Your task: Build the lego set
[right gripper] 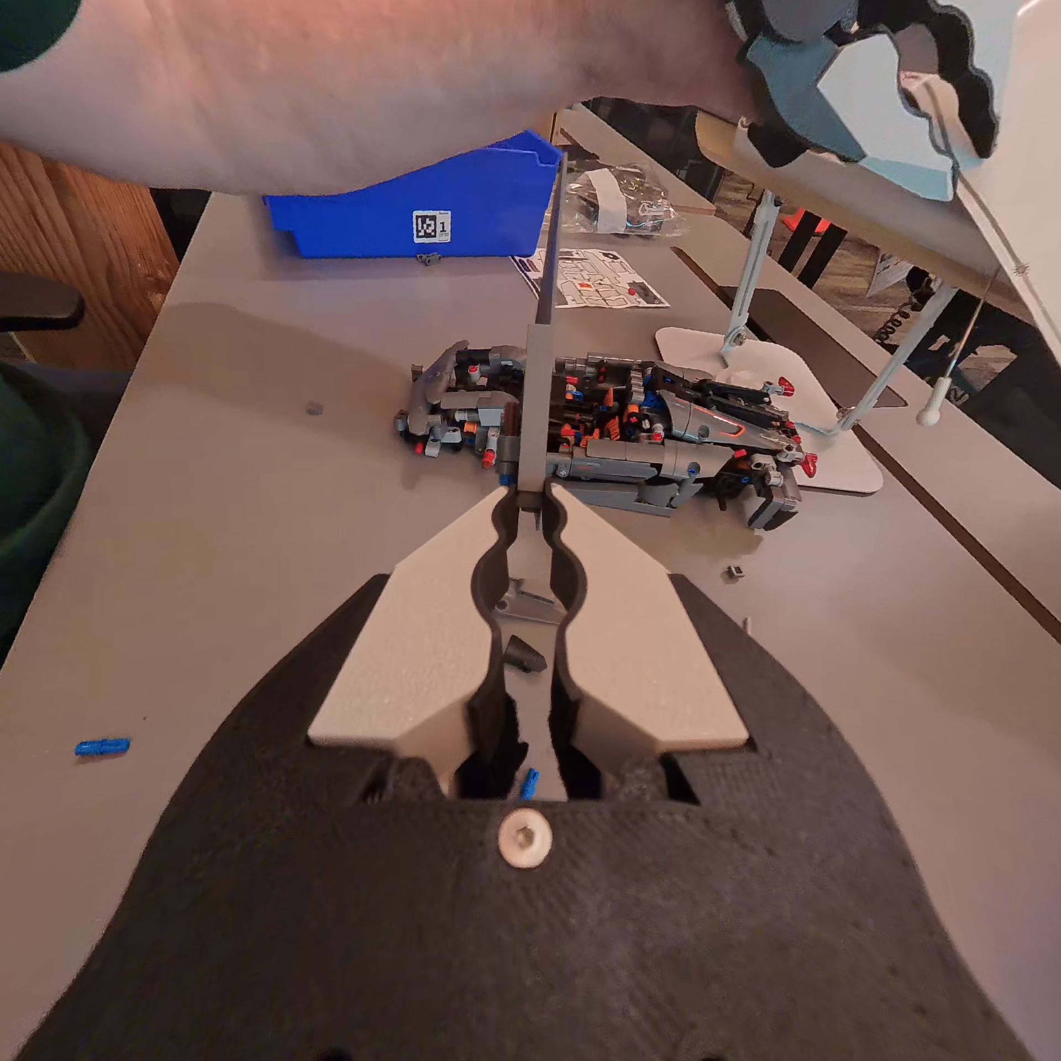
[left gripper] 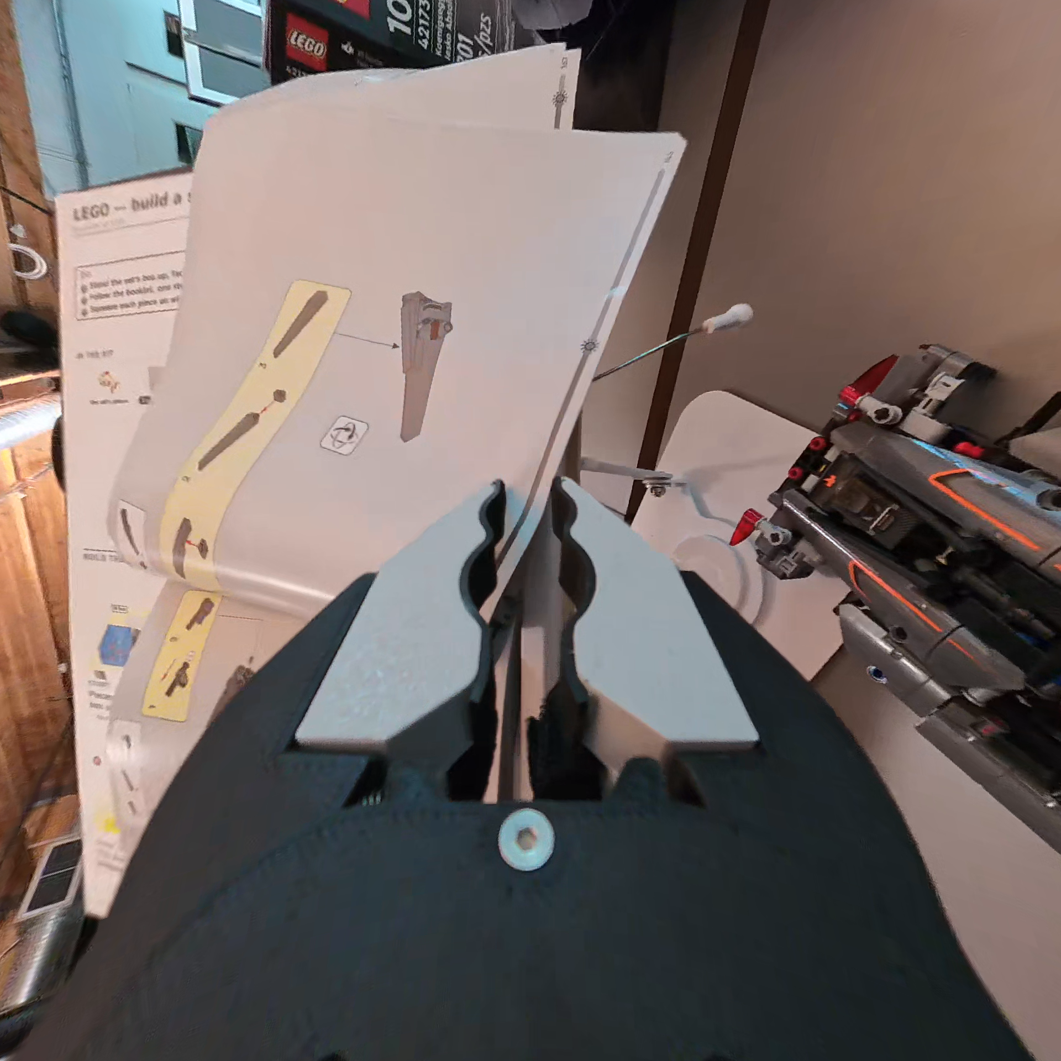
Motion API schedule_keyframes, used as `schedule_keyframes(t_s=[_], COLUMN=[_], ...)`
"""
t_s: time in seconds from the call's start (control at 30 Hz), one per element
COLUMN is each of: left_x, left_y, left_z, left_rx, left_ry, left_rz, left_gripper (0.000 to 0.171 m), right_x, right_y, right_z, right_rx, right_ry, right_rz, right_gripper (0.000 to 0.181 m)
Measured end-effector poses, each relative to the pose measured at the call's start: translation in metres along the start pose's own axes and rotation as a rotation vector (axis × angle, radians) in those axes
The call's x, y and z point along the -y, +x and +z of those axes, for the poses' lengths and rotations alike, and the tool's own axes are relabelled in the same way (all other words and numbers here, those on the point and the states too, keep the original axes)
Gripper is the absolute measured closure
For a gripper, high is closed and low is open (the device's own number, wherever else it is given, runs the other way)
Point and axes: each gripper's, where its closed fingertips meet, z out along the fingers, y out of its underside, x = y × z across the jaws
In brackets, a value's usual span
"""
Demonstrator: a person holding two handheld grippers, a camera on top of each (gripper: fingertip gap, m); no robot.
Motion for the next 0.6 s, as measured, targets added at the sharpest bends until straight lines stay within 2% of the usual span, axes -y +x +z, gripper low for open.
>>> schedule_keyframes(t_s=[0.43, 0.6], left_x=[-0.007, -0.012], left_y=[0.005, 0.006], left_z=[-0.003, -0.005], left_rx=[-0.152, -0.189], left_ry=[0.088, 0.099], left_rz=[-0.193, -0.233], left_gripper=[0.163, 0.17], right_x=[-0.007, -0.007], right_y=[-0.001, -0.001], right_z=[0.005, 0.005], right_rx=[0.017, 0.027], right_ry=[-0.014, -0.007], right_rz=[0.012, 0.02], right_gripper=[0.176, 0.176])
